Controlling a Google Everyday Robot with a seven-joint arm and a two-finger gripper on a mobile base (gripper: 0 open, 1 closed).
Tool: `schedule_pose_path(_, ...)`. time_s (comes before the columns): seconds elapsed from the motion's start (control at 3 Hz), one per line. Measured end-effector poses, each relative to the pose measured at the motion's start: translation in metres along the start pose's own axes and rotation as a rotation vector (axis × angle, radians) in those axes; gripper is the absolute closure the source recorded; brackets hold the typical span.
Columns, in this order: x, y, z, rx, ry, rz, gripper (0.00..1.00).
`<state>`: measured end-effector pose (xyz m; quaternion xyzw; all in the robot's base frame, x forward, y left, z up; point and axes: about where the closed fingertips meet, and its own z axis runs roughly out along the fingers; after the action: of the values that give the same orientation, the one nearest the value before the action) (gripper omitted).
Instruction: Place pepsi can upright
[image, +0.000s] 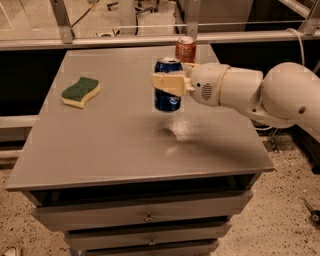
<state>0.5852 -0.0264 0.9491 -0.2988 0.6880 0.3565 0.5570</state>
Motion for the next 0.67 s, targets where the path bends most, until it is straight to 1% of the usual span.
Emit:
schedule_pose_path(0.33, 0.011, 0.014, 0.002, -0.021, -0.039, -0.083, 1.00)
schedule_pose_path(0.67, 0.036, 0.028, 0.005, -0.037, -0.030, -0.151, 0.76)
